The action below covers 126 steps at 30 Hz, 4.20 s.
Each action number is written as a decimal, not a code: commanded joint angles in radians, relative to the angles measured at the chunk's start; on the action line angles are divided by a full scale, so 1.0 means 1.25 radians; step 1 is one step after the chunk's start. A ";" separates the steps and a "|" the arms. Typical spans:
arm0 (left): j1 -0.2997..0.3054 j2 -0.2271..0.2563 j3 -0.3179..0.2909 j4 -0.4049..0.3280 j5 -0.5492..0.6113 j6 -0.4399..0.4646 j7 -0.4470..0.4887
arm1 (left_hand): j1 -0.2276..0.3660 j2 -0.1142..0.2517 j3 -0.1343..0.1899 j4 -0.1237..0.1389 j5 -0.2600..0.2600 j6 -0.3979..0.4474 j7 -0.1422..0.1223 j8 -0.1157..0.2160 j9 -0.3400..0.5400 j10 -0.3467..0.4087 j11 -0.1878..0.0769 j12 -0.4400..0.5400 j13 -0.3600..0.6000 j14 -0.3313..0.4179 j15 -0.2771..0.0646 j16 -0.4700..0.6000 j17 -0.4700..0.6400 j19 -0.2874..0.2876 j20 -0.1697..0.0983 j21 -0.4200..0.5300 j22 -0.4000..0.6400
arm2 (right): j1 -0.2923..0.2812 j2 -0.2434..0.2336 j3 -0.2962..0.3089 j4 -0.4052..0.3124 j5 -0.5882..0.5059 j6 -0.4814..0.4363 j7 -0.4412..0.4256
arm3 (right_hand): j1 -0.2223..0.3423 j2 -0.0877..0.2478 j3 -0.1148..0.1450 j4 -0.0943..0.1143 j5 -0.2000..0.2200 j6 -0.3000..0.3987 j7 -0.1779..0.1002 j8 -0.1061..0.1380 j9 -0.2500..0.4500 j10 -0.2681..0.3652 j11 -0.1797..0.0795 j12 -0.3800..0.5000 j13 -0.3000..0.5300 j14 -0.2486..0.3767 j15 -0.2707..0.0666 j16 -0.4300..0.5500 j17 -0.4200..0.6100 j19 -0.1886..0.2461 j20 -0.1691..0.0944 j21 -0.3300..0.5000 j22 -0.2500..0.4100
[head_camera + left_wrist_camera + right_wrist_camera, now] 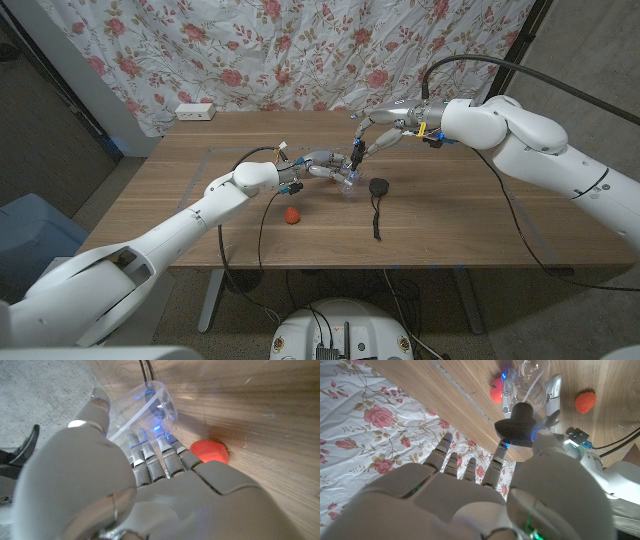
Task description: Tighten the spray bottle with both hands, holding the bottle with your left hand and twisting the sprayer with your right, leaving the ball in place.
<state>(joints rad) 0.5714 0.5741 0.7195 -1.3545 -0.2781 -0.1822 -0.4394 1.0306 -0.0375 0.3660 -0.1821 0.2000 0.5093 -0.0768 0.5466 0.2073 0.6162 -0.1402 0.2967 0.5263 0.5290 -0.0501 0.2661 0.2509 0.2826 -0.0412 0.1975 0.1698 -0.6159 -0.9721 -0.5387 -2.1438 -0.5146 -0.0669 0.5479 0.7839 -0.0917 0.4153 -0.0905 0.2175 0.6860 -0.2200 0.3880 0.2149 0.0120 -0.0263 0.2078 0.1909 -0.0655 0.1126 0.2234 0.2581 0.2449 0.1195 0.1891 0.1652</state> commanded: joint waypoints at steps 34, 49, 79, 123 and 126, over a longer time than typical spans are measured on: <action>-0.001 -0.002 0.000 0.001 0.000 0.005 0.000 | -0.079 0.116 0.014 0.007 0.005 0.006 -0.001 0.228 0.002 0.043 -0.028 0.003 0.006 0.004 -0.099 -0.001 0.006 0.003 -0.043 -0.003 0.002 | -0.047 0.037 -0.027 -0.037 -0.202 -0.063 -0.079 | -0.153 0.028 -0.044 0.023 -0.008 0.244 0.003 0.063 -0.003 0.156 -0.027 0.023 0.001 0.103 -0.059 0.041 -0.001 0.074 -0.009 0.007 0.003; -0.004 -0.007 0.002 0.010 -0.002 0.002 -0.004 | -0.066 0.119 0.017 0.004 0.005 0.009 0.007 0.231 0.003 0.048 -0.020 0.005 0.008 0.006 -0.097 0.001 0.007 0.003 -0.041 -0.003 0.002 | -0.084 0.070 -0.031 -0.051 -0.295 -0.111 -0.115 | -0.155 0.066 -0.033 0.009 -0.015 0.345 0.003 0.097 0.000 0.228 -0.040 0.028 0.000 0.154 -0.100 0.062 0.001 0.111 -0.030 0.009 0.003; 0.003 -0.008 0.004 0.006 -0.001 -0.003 -0.001 | -0.054 0.123 0.019 0.004 0.006 0.011 0.014 0.234 0.004 0.053 -0.014 0.007 0.012 0.008 -0.093 0.001 0.008 0.004 -0.038 -0.002 0.002 | -0.161 0.157 -0.059 -0.090 -0.526 -0.199 -0.144 | -0.169 0.076 -0.033 -0.017 -0.027 0.456 0.010 0.146 0.010 0.337 -0.058 0.036 -0.001 0.234 -0.146 0.095 0.003 0.151 -0.043 0.011 0.004; 0.032 0.004 -0.001 -0.039 -0.001 0.007 0.023 | -0.058 0.130 0.022 0.011 0.005 0.010 0.014 0.238 0.005 0.052 -0.014 0.007 0.017 0.011 -0.091 -0.004 0.007 0.006 -0.034 -0.002 0.002 | -0.219 0.322 -0.091 -0.093 -0.797 -0.315 0.045 | -0.168 0.059 -0.039 -0.043 -0.023 0.501 0.028 0.179 0.021 0.399 -0.060 0.027 -0.001 0.294 -0.155 0.116 0.003 0.181 -0.048 0.010 0.006; 0.034 0.008 -0.002 -0.047 0.000 0.010 0.025 | -0.061 0.130 0.023 0.012 0.005 0.006 0.011 0.237 0.005 0.048 -0.015 0.005 0.017 0.010 -0.092 -0.006 0.006 0.006 -0.034 -0.002 0.002 | -0.227 0.335 -0.090 -0.091 -0.807 -0.321 0.045 | -0.169 0.059 -0.040 -0.043 -0.023 0.518 0.031 0.188 0.022 0.410 -0.063 0.028 -0.001 0.301 -0.158 0.119 0.003 0.183 -0.047 0.010 0.006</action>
<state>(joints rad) 0.6036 0.5745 0.7206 -1.3882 -0.2797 -0.1765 -0.4162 1.0306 -0.0374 0.3746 -0.1907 0.2048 0.5180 -0.0565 0.5467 0.2111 0.6365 -0.1227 0.2982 0.5309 0.5325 -0.0465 0.2625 0.2566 0.2826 -0.0412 0.1974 0.1697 -0.8714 -0.6151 -0.6497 -2.2568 -1.4474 -0.4287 0.5571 0.5715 -0.0260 0.3659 -0.1409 0.1855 1.3134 -0.1824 0.6080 0.2397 0.5075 -0.1019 0.2437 0.1889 0.2983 -0.0405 0.3640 0.2578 0.4663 0.0626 0.1966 0.1702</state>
